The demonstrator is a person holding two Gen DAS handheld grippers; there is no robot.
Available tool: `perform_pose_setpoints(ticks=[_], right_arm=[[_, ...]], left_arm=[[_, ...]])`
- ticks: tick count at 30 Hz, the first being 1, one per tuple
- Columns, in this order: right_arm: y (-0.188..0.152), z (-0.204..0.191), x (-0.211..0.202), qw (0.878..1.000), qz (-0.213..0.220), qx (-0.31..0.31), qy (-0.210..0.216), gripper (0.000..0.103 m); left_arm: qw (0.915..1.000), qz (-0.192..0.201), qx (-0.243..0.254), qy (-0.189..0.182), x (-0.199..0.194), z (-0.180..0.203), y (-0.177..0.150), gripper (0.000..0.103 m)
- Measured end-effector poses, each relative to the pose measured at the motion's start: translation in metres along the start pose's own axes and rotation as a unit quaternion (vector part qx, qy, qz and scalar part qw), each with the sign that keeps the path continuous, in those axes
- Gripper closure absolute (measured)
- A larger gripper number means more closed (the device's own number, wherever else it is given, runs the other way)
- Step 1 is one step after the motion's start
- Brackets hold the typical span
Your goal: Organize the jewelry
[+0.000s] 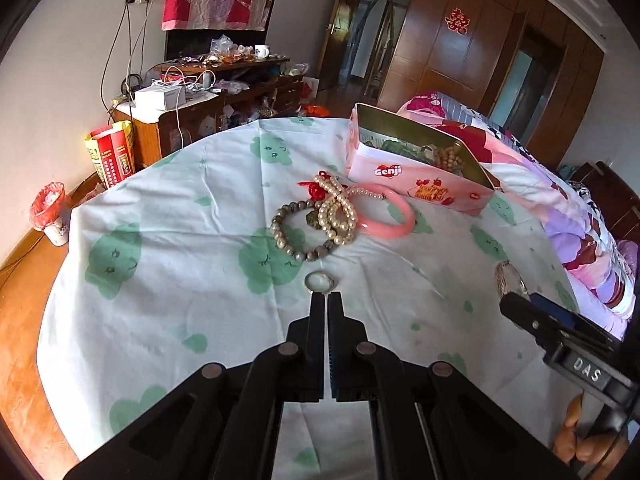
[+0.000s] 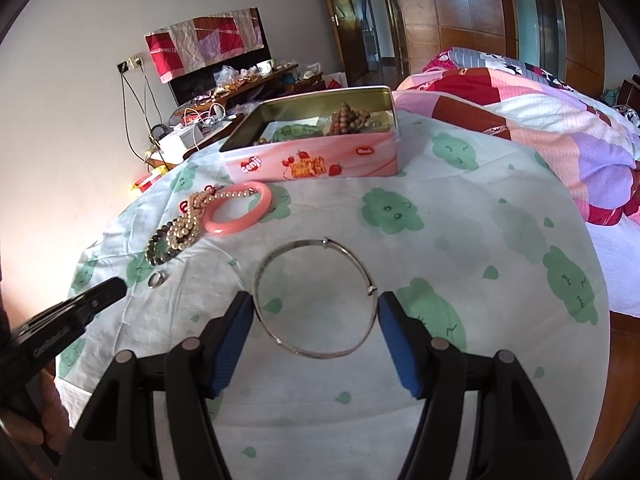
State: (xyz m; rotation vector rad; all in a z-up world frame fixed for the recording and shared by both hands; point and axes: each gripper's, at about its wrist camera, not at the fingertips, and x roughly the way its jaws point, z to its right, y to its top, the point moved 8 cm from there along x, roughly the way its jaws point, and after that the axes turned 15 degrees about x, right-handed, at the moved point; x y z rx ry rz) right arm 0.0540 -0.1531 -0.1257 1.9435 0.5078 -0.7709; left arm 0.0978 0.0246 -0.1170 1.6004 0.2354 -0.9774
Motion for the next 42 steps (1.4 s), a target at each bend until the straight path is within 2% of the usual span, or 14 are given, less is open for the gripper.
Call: perform_pose_setpoints(ticks=[5,10,13,15,16,18,20,22,23,30,32,34,39,42], right_arm=[[0.0,-0.001,0.0,1.0,0.001,-0.002,-0.001,0.036],[0.0,0.0,0.0,1.0,-0.002,0.002,0.001,0.036],[0.0,0.001,0.002,1.0,-0.007,0.004,0.001,0.036],[0.0,0.002,0.002,1.0,-0.009,0.006,0.002,0.036],[-0.001,0.002,0.003,1.0,-0.01,0.007,0.003,0.036],[-0.001,0.003,0.003,1.0,-0.012,0.01,0.005,0.036],[-0.001,0.004,0.004,1.0,-0.015,0.011,0.006,0.036],[-0.002,0.004,0.006,1.0,-0.019,0.012,0.007,0.036],[-0.002,0.004,0.006,1.0,-0.021,0.013,0.008,0.036],[-0.003,0.005,0.008,0.999,-0.026,0.018,0.01,0.036],[-0.003,0.004,0.008,0.999,-0.027,0.017,0.011,0.036],[-0.003,0.004,0.008,0.999,-0.029,0.017,0.011,0.036],[-0.003,0.004,0.008,0.999,-0.028,0.017,0.011,0.036],[-0.003,0.004,0.008,0.999,-0.028,0.017,0.011,0.036]], left_arm=[[0.9998,-0.019,0.0,0.007,0.007,-0.003,-0.003,0.103],[0.9996,-0.029,0.0,-0.005,0.019,-0.001,0.009,0.101],[0.9971,-0.074,0.014,0.016,0.039,-0.002,0.011,0.096],[0.9954,-0.088,0.024,0.028,0.046,-0.001,0.009,0.095],[0.9957,-0.082,0.031,0.031,0.047,0.0,0.011,0.093],[0.9953,-0.081,0.04,0.034,0.048,0.003,0.012,0.082],[0.9961,-0.076,0.042,0.015,0.048,0.008,0.012,0.058],[0.9964,-0.073,0.044,0.003,0.047,0.011,0.011,0.046],[0.9964,-0.073,0.044,0.004,0.047,0.012,0.011,0.046],[0.998,-0.063,0.009,-0.004,0.05,0.005,0.018,0.049],[0.9972,-0.07,0.015,0.023,0.052,0.003,0.018,0.069],[0.9951,-0.08,0.025,0.052,0.052,0.0,0.017,0.079],[0.9923,-0.09,0.059,0.062,0.052,0.003,0.015,0.08],[0.9927,-0.087,0.067,0.049,0.051,0.007,0.014,0.08]])
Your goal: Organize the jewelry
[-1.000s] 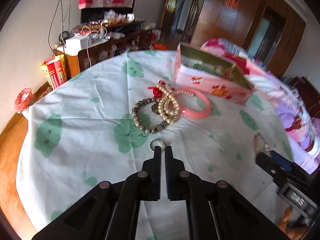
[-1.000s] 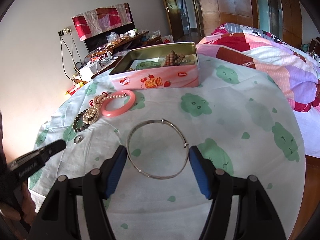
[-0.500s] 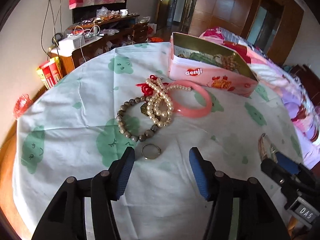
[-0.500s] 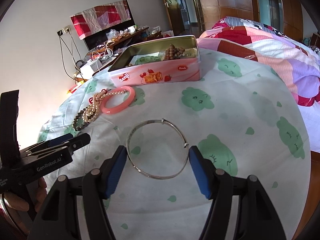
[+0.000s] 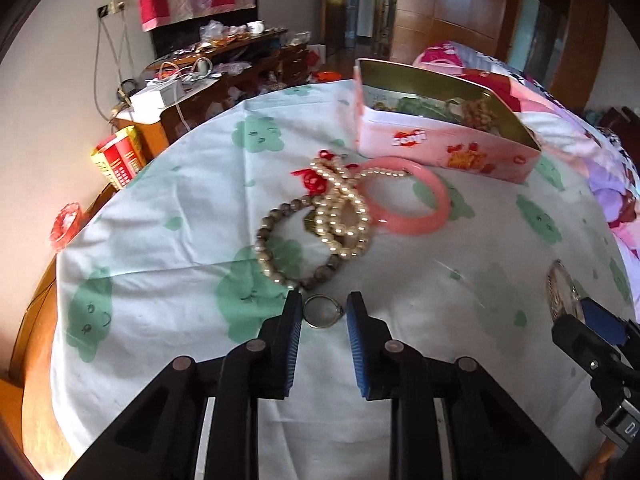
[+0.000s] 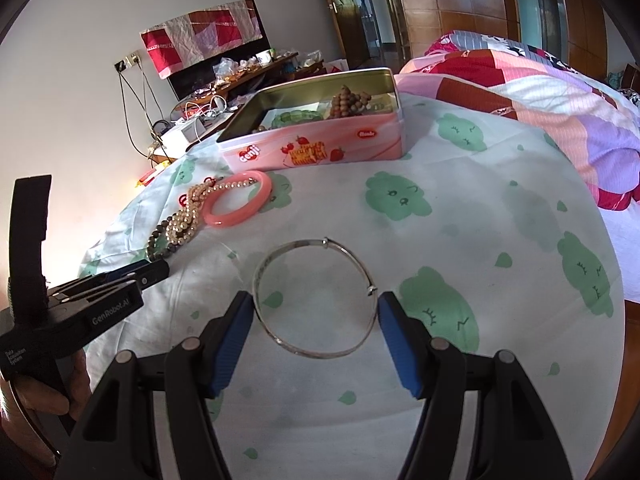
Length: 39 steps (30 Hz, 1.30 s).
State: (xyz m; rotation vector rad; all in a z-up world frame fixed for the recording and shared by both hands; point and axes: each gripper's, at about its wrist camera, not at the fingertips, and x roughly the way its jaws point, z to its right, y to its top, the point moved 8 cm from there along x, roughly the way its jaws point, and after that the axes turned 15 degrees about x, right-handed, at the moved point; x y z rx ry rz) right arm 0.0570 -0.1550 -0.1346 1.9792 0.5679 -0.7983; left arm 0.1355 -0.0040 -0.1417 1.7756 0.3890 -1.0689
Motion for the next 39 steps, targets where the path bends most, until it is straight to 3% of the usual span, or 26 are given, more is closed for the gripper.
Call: perform_pose_setpoints(ticks=[10,18,26,31,33,39], right_arm=[[0.001,-0.001,-0.002,1.0,0.004,0.002,0.0,0.036],[0.003,0.001,-0.005,1.0,0.015,0.006,-0.001,0.036],[0.007,0.001,-0.016,0.999,0.039,0.0,-0.006,0.036],[0.012,-0.001,-0.03,0.999,0.052,-0.004,-0.002,0.036],[0.016,-0.002,-0.038,0.998,0.063,-0.003,0.0,0.036],[0.027,-0.009,-0.061,0.995,0.1,-0.011,0.005,0.036]], left_arm=[[0.9999,0.0,0.014,0.001,-0.001,0.005,0.001,0.082],[0.9987,0.024,-0.014,-0.043,-0.01,0.007,-0.003,0.082],[0.9928,0.096,-0.03,-0.066,-0.05,0.017,0.0,0.082],[0.9842,0.144,-0.052,-0.09,-0.075,0.015,0.006,0.082],[0.9807,0.161,-0.057,-0.095,-0.085,0.012,0.009,0.097],[0.9782,0.179,-0.056,-0.088,-0.095,0.01,0.013,0.098]])
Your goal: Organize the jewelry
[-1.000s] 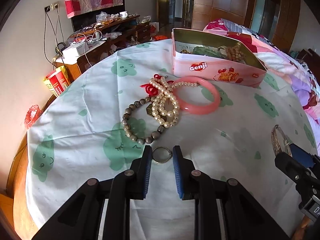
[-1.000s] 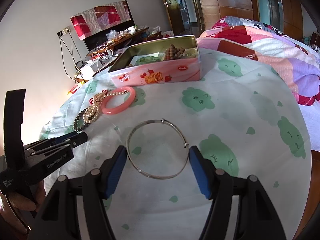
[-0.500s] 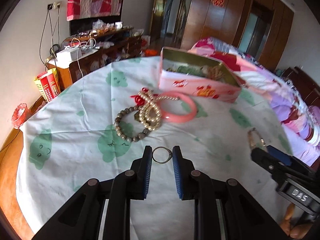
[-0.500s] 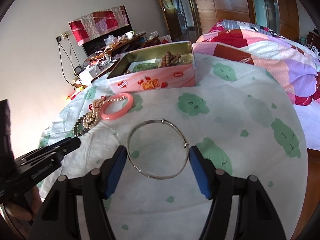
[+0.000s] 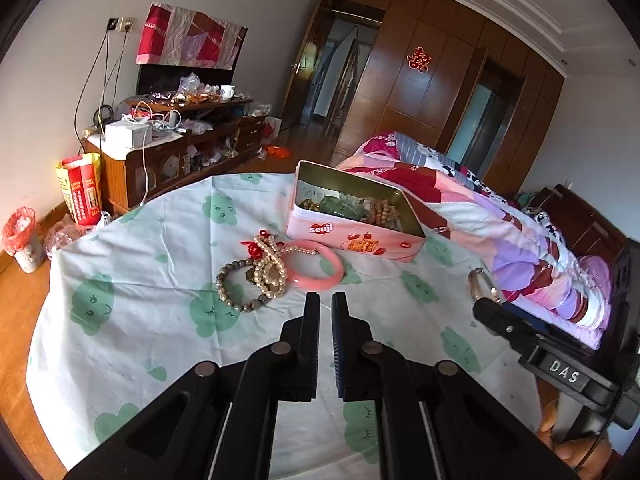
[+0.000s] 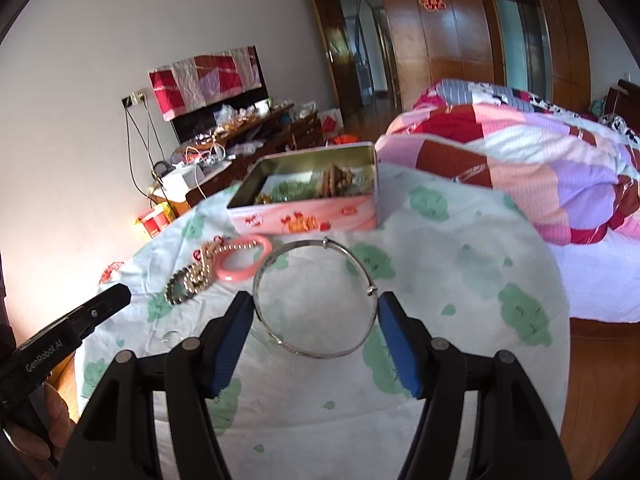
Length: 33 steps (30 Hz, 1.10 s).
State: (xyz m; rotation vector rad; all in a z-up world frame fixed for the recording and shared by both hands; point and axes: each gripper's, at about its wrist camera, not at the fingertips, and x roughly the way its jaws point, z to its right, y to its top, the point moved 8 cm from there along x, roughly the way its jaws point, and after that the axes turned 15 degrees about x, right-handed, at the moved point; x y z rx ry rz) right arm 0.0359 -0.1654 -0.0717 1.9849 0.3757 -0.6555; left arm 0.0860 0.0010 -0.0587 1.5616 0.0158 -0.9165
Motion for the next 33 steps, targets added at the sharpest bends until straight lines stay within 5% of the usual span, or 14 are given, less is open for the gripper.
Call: perform_pose_setpoints(ticks=[6,7,9,10,11,16,21,23,30,33], right_arm=[[-0.002,-0.001,0.003,1.0,-0.002,-0.01,-0.005,0.036],[-0.004,0.0,0.004,1.0,-0.004,-0.011,-0.007,0.036],[-0.006,0.001,0.006,1.0,-0.01,-0.013,-0.008,0.036],[-0.009,0.001,0.008,1.0,-0.015,-0.013,-0.007,0.036],[-0.01,0.001,0.009,1.0,-0.018,-0.013,-0.006,0.036],[-0.016,-0.007,0.009,0.999,-0.025,-0.022,0.003,0.036],[-0.017,-0.01,0.008,0.999,-0.027,-0.028,0.006,0.036],[-0.017,-0.01,0.008,0.999,-0.028,-0.026,0.007,0.036],[-0.015,-0.014,0.008,0.999,-0.03,-0.018,0.014,0.036],[-0.015,-0.017,0.006,0.999,-0.028,-0.02,0.016,0.036]], left_arm=[[0.9991,-0.035,-0.014,0.021,0.004,-0.02,-0.016,0.096],[0.9982,-0.049,-0.027,0.02,0.007,-0.027,-0.022,0.09],[0.9959,-0.078,-0.044,0.016,0.016,-0.035,-0.033,0.064],[0.9946,-0.089,-0.051,0.017,0.019,-0.037,-0.038,0.043],[0.9942,-0.091,-0.054,0.02,0.02,-0.039,-0.041,0.035],[0.9919,-0.109,-0.041,0.051,0.029,-0.042,-0.049,0.035],[0.9848,-0.143,0.047,0.086,0.036,-0.029,-0.055,0.035],[0.9773,-0.179,0.06,0.096,0.043,-0.03,-0.067,0.056],[0.9758,-0.181,0.075,0.096,0.042,-0.025,-0.072,0.079],[0.9796,-0.165,0.067,0.092,0.042,-0.026,-0.073,0.081]])
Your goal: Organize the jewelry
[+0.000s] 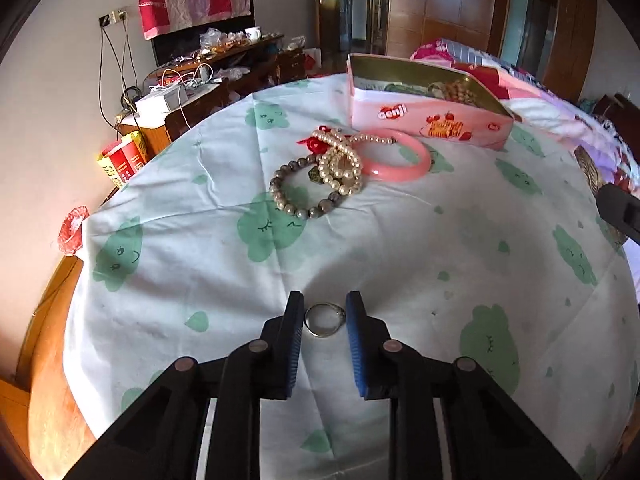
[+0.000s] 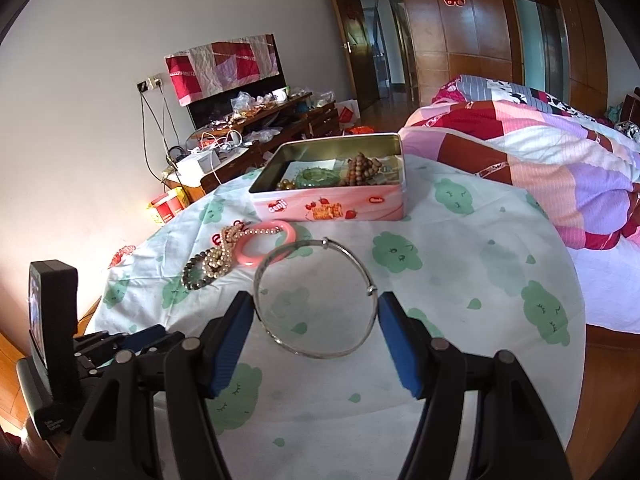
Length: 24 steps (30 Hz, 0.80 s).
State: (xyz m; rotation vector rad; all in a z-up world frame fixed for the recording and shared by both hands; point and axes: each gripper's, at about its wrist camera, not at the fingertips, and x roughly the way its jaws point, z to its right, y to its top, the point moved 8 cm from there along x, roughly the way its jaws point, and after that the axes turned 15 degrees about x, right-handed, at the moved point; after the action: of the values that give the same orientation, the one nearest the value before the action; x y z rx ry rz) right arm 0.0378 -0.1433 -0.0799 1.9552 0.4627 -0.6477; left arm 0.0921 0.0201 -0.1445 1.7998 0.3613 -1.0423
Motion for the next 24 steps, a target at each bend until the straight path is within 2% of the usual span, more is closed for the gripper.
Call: perform_pose_setpoints(ticks=[7,15,24], right_arm=[[0.003,0.003,-0.005,1.0,0.006,0.008,-0.002,0.036],[0.006,0.004,-0.006,1.0,0.012,0.006,-0.008,0.036],[0.018,0.01,-0.009,1.0,0.025,0.001,-0.018,0.036]], left_arm=[[0.9964,0.035,-0.06,-0.048,-0.008,-0.008,0.003,0.082],[0.9895,0.11,-0.06,-0.071,-0.045,0.003,0.03,0.082],[0.9785,0.168,-0.074,-0.095,-0.071,0.002,0.06,0.082]])
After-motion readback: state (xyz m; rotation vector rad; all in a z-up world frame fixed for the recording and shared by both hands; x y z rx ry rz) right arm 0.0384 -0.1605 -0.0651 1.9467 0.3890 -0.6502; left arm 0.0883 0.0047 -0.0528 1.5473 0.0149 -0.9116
